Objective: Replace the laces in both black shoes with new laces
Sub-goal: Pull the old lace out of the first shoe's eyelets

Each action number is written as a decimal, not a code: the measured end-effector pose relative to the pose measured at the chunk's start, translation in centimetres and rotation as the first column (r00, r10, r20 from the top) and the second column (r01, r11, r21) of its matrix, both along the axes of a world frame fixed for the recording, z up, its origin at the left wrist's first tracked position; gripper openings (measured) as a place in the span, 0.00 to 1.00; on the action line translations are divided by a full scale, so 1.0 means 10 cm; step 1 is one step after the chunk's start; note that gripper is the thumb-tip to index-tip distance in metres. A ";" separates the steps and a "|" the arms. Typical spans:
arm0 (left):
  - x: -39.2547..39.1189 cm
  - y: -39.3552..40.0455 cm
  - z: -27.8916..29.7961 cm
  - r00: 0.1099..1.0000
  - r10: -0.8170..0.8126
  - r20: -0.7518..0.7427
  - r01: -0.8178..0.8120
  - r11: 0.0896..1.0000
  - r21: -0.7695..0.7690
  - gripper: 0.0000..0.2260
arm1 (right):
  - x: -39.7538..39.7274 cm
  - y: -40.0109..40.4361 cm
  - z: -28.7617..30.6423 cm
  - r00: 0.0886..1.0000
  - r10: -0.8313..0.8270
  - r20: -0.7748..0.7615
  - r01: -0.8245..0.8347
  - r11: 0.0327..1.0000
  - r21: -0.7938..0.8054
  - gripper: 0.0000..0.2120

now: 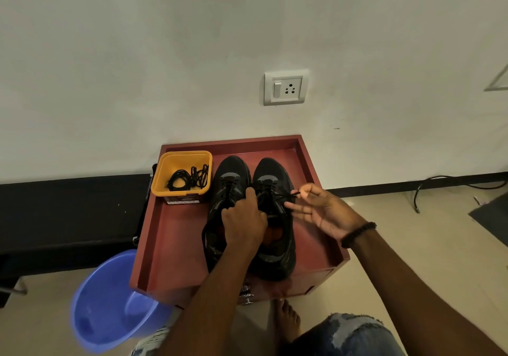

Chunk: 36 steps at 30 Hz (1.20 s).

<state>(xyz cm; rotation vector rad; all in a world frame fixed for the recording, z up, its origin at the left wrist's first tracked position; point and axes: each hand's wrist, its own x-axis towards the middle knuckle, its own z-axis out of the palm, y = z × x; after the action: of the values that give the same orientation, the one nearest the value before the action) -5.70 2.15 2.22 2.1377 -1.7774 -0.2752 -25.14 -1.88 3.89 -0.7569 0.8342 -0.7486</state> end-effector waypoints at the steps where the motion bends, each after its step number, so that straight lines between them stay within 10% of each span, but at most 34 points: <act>1: -0.01 0.00 0.01 1.000 -0.003 0.006 0.003 1.000 0.006 0.11 | -0.01 0.03 -0.04 0.999 -0.034 0.026 0.033 0.999 0.027 0.04; 4: 0.01 0.01 0.01 0.998 -0.053 0.034 0.052 0.998 0.030 0.12 | 0.05 0.09 -0.06 0.940 -0.036 -0.338 -0.010 0.991 -0.134 0.08; 6: 0.05 0.02 0.00 0.992 -0.115 0.058 0.110 0.991 0.077 0.14 | 0.09 0.05 -0.04 0.659 -0.026 -0.752 -0.342 0.880 -0.330 0.15; 11: 0.28 0.11 0.01 0.969 -0.177 0.171 0.145 0.972 0.186 0.26 | 0.26 -0.09 -0.05 0.329 -0.086 -0.941 -0.653 0.699 -0.292 0.16; 16: 0.52 0.15 0.01 0.966 -0.200 0.162 0.169 0.968 0.185 0.20 | 0.16 -0.16 0.05 0.472 -0.073 -0.879 -0.532 0.771 -0.350 0.13; 23: 0.16 -0.01 0.05 0.979 -0.143 -0.146 0.180 0.942 0.283 0.15 | 0.21 -0.11 -0.08 0.417 -0.124 -0.900 -0.466 0.822 -0.329 0.07; 29: 0.21 -0.07 0.03 0.902 0.040 -0.430 0.109 0.943 0.316 0.09 | 0.18 -0.14 -0.07 0.637 -0.180 -0.750 -0.122 0.936 -0.329 0.07; 36: 0.26 -0.16 0.26 0.933 -0.094 -0.348 0.174 0.963 0.208 0.13 | 0.12 -0.07 0.06 0.911 -0.211 -0.354 0.233 0.972 0.020 0.05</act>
<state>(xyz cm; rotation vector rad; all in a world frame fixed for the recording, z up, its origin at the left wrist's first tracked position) -3.10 0.60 4.83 1.9691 -1.7593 -0.8727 -23.89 -2.62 4.44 -0.7579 1.2782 -0.7971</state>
